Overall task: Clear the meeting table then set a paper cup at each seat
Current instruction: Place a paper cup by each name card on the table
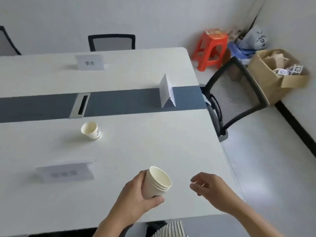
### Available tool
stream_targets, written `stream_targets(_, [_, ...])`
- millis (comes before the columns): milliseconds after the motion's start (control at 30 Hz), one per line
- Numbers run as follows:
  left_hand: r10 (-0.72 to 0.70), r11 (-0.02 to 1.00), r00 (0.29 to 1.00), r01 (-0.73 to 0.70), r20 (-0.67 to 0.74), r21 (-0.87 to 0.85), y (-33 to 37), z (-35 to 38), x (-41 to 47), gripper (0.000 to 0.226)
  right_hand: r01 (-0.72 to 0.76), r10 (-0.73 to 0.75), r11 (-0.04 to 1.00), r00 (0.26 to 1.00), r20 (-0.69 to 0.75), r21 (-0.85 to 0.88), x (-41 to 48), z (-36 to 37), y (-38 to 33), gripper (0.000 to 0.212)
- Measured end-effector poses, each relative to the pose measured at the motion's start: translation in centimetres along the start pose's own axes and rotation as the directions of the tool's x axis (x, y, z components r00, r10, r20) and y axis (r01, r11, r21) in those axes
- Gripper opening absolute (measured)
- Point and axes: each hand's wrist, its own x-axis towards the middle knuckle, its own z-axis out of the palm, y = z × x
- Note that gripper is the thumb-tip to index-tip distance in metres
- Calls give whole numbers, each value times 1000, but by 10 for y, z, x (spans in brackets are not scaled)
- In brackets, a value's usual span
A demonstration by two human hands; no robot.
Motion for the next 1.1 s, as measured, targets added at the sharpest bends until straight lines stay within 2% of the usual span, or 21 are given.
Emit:
stream_targets(233, [137, 972, 955, -181, 265, 151, 76, 134, -20, 59, -118, 147, 982, 967, -208, 146, -124, -36, 130, 11])
stream_targets(500, [154, 928, 822, -311, 549, 205, 142, 277, -31, 58, -201, 316, 927, 874, -369, 318, -228, -88, 246, 14])
stream_targets(667, [184, 905, 791, -368, 584, 214, 189, 333, 5, 53, -217, 381, 899, 816, -435, 380, -236, -129, 291, 16])
stream_targets(800, [175, 905, 757, -376, 629, 201, 226, 386, 49, 58, -237, 395, 887, 833, -387, 395, -221, -171, 323, 20])
stream_targets(967, [192, 891, 711, -415, 676, 185, 295, 452, 114, 54, -342, 440, 890, 814, -378, 300, -204, -269, 361, 31])
stream_targets(1100, [244, 877, 684, -459, 688, 146, 371, 488, 165, 55, -315, 438, 895, 753, -491, 316, -189, -365, 372, 22])
